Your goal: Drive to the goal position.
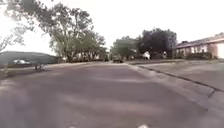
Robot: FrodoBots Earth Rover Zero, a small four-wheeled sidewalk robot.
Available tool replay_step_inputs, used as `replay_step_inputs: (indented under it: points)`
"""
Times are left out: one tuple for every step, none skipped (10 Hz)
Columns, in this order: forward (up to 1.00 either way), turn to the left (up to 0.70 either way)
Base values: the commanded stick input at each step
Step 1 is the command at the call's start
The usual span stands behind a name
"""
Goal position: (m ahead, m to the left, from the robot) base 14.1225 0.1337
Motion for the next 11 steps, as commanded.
replay_step_inputs:
  points:
    - [1.0,0.0]
    - [1.0,0.0]
    - [1.0,0.0]
    - [1.0,0.0]
    - [1.0,0.0]
    - [1.0,-0.17]
    - [1.0,-0.36]
    - [1.0,-0.28]
    - [1.0,-0.09]
    - [1.0,0.0]
    - [1.0,0.0]
